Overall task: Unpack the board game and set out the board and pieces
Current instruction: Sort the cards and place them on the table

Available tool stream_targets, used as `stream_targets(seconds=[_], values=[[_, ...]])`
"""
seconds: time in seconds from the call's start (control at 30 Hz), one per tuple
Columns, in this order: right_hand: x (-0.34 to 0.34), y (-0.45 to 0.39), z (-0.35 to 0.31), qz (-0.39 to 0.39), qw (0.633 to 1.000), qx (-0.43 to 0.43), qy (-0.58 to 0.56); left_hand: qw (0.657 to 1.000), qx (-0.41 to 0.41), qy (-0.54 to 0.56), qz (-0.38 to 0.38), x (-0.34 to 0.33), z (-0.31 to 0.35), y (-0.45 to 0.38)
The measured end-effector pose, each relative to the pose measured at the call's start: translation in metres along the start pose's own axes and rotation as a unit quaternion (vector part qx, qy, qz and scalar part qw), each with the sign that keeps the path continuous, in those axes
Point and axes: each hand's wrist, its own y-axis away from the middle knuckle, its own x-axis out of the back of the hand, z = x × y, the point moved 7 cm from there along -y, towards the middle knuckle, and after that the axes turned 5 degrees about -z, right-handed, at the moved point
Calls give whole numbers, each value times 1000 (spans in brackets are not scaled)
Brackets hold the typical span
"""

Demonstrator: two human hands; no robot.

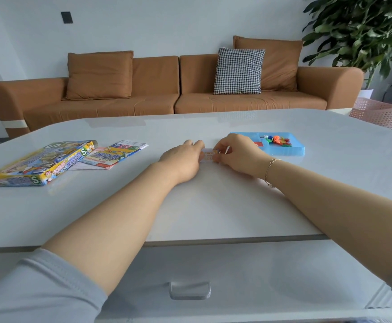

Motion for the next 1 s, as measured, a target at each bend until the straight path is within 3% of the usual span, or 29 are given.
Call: stream_targets(seconds=[0.1,0.27,0.43,0.63,0.83,1.0], values=[[-1,-3,6,15,990,-41,-133,1000,4,30,1,0,-5,0],[-9,-3,7,-25,936,-106,-334,990,12,138,25,4,-14,9],[-11,1,8,-56,878,-142,-453,988,-77,-13,135,25,-2,23],[-17,1,12,-88,829,-200,-514,969,-126,39,210,43,8,36],[-29,-1,-4,-131,812,-218,-526,975,-148,18,167,43,1,52],[-43,1,-29,-154,819,-200,-516,980,-103,27,169,51,-19,77]])
